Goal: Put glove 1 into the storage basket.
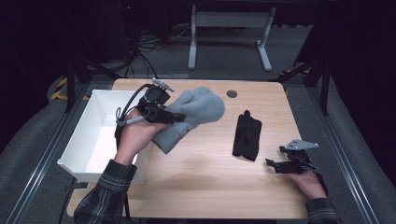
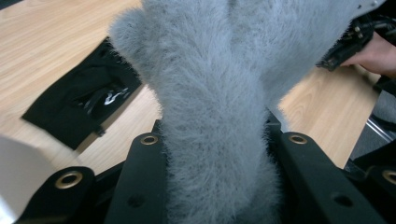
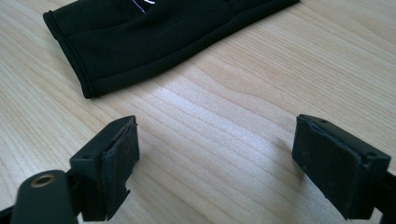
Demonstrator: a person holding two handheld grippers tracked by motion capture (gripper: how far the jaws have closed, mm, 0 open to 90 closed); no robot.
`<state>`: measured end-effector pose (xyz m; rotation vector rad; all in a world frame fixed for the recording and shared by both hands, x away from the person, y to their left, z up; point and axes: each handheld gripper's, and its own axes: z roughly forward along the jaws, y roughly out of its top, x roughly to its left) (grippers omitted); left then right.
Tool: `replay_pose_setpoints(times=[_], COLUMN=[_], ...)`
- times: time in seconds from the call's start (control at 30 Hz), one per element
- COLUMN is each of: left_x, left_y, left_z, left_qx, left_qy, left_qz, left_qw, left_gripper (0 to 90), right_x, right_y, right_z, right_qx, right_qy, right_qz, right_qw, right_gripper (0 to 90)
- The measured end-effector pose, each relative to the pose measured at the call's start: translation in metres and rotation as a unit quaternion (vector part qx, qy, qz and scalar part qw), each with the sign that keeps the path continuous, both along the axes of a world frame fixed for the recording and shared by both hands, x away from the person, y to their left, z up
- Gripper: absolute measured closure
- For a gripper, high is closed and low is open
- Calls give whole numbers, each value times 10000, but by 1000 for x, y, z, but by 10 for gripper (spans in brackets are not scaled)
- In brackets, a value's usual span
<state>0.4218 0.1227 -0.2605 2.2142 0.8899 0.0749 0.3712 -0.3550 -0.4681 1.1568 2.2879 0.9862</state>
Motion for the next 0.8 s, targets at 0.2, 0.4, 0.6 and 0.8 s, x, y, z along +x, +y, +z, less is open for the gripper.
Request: replay_pose_setpoints(times=[0.2,0.4,0.6,0.8], left_x=[1,0,0,-1], left_y=[29,49,70,93], left_z=[3,5,6,5], left_qx=[-117,-160,-185,-298], left_qy=[-33,-39,-59,-41], left_qz=[342,560,855,1189], left_qw=[9993,9983,9961,9925], left_gripper=[673,673,673,673], right_x=[0,0,0,0], right_y=[0,0,0,0], right_z=[0,0,0,0], right_qx=[0,0,1,-4], right_qy=[2,1,2,2], right_qz=[-4,-4,-11,9], right_qw=[10000,10000,10000,10000], right_gripper=[153,153,152,150])
